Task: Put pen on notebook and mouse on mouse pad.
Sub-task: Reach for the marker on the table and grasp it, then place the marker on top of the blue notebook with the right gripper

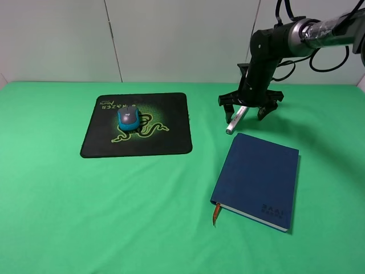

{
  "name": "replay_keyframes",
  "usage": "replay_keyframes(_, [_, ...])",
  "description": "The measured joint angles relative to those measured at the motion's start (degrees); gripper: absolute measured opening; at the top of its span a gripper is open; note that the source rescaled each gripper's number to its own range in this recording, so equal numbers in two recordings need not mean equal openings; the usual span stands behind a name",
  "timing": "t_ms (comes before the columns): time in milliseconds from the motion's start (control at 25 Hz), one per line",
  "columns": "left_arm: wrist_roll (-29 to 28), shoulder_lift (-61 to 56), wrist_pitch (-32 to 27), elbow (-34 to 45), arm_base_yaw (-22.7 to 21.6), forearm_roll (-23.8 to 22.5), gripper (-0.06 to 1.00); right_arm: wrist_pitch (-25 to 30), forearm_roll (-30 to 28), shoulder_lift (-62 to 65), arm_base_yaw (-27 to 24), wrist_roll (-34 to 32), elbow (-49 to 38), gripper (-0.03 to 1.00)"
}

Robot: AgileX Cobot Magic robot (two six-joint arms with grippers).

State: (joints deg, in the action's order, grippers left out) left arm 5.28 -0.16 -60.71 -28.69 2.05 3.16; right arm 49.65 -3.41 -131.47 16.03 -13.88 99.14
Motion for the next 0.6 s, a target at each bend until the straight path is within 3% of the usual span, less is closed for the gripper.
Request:
replay_keyframes(160, [0.0, 0.0, 0.0, 0.0, 0.0, 0.0, 1.0, -0.2, 0.1, 0.0, 0.0, 0.0, 0.0, 0.57])
replay_keyframes(600, [0.0, 0.0, 0.0, 0.0, 0.0, 0.0, 1.0, 0.2, 0.4, 0.0, 0.0, 0.0, 0.0, 0.0])
